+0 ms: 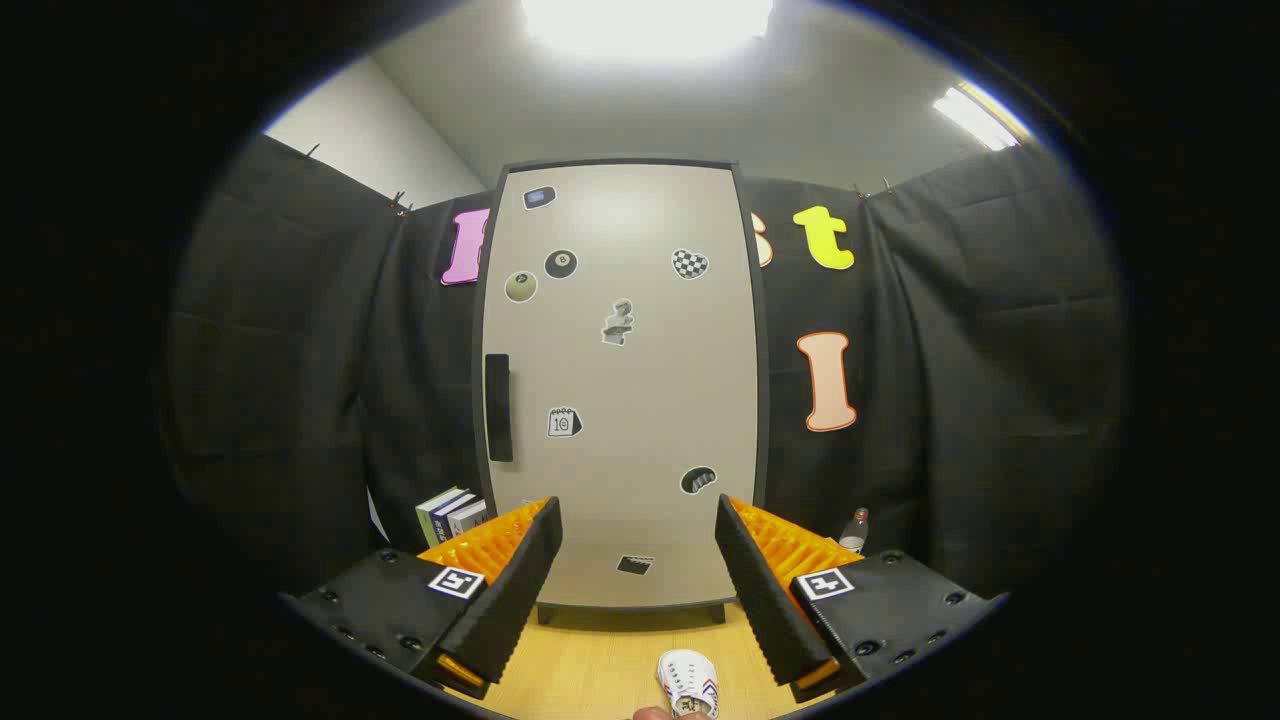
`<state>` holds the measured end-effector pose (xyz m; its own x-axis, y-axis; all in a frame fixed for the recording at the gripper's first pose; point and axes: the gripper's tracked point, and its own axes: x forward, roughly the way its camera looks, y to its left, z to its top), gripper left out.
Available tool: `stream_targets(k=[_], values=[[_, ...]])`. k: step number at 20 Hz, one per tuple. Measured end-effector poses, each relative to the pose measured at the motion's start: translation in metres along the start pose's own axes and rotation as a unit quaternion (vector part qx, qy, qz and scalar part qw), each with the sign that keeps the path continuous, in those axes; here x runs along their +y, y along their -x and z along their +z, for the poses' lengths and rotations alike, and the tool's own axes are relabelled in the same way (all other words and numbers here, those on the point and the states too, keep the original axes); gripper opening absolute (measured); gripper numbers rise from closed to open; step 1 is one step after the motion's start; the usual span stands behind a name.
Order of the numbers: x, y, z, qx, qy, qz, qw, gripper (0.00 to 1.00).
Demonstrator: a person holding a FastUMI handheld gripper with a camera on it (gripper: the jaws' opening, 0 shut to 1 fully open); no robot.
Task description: Open the shoe cabinet door, grab the shoes and put them into the shoe cabinet, then close the shoe cabinet door.
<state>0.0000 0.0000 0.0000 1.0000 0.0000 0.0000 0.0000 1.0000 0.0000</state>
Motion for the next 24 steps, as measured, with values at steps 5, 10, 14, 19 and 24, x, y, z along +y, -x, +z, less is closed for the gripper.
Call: stream_targets(k=[5, 10, 14, 19, 24], values=[[0.003, 0.004, 0.005, -0.003, 0.003, 0.003, 1.0, 0.97], [0.009, 0.005, 0.009, -0.005, 0.001, 0.007, 1.0, 0.97], [0.014, 0.006, 0.014, -0.011, 0.0, 0.008, 1.0, 0.97], [0.023, 0.007, 0.015, -0.01, 0.004, 0.011, 1.0, 0.97], [0.025, 0.003, 0.023, -0.009, 0.012, 0.01, 1.0, 0.97]])
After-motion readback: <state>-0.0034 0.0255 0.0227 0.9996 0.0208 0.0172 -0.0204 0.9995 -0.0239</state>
